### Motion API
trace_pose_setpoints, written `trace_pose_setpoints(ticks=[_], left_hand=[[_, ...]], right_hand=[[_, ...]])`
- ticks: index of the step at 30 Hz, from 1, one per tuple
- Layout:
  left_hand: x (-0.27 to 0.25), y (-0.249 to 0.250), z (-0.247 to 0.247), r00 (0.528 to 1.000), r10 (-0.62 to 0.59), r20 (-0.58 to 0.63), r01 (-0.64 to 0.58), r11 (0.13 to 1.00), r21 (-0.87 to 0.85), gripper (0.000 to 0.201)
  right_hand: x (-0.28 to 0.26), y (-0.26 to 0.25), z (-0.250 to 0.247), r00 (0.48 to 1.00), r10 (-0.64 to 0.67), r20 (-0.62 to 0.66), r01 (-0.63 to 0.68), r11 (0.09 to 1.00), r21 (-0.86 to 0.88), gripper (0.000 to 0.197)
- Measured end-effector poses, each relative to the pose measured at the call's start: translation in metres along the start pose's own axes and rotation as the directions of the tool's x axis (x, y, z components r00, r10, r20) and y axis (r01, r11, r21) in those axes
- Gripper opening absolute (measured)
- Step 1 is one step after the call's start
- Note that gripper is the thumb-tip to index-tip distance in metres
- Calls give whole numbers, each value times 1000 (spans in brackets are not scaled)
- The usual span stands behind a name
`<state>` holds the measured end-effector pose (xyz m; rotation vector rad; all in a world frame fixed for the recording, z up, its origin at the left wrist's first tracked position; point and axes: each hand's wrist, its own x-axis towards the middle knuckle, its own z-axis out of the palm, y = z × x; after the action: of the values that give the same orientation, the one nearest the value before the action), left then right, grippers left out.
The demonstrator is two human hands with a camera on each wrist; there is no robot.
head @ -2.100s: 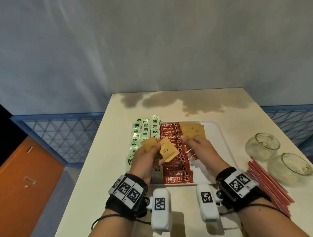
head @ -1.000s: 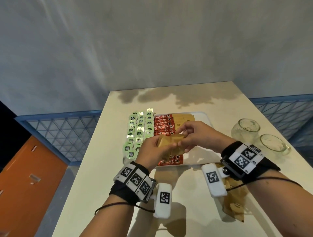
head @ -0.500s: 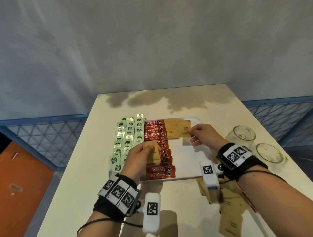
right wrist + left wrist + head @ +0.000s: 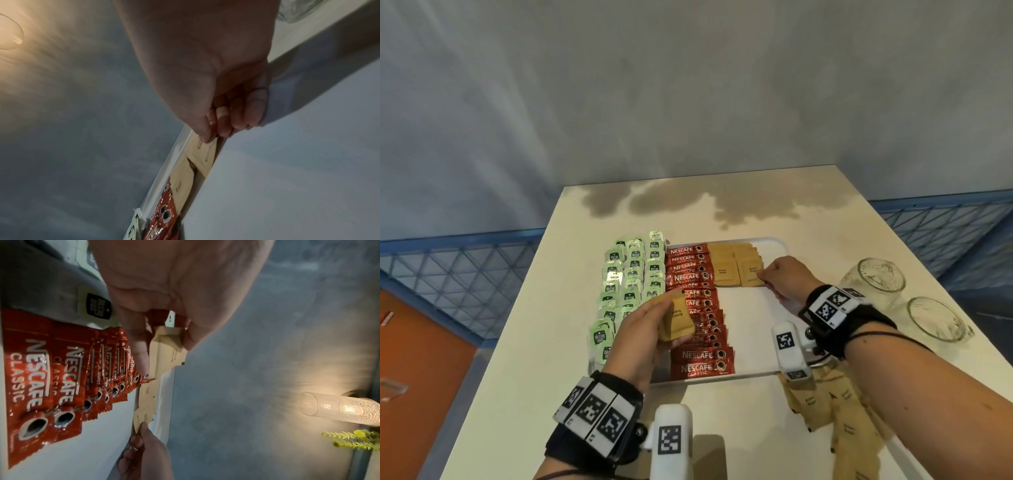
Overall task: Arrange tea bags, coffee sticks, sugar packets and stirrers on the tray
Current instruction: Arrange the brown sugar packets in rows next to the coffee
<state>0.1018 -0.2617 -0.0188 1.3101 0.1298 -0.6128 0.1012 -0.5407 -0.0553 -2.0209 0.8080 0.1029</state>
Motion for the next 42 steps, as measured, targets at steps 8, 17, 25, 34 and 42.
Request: trace_pose_setpoints(ticks=[8, 17, 25, 34, 42], left_hand=[[-12, 7, 5, 1000, 12, -8, -11, 995, 103, 28], [-16, 0, 14, 994, 43, -98, -35, 996, 77, 19], [-31, -6, 22, 995, 67, -73, -66, 998, 21, 9], [-52, -3, 15, 984, 165, 63, -177, 934, 311, 13], [-45, 2, 20, 974, 225, -23, -209, 936, 282, 12]], right_hand=[[-7, -1, 0, 999, 16, -37, -15, 1000, 23, 44], [-88, -35, -5, 961, -215, 175, 196, 973, 120, 36], [-135, -50, 26, 878, -378, 294, 299, 912, 280, 14], [-147, -56, 17, 839, -463, 286, 438, 886, 150, 12], [-147, -53, 17, 887, -388, 250, 337, 915, 223, 20]])
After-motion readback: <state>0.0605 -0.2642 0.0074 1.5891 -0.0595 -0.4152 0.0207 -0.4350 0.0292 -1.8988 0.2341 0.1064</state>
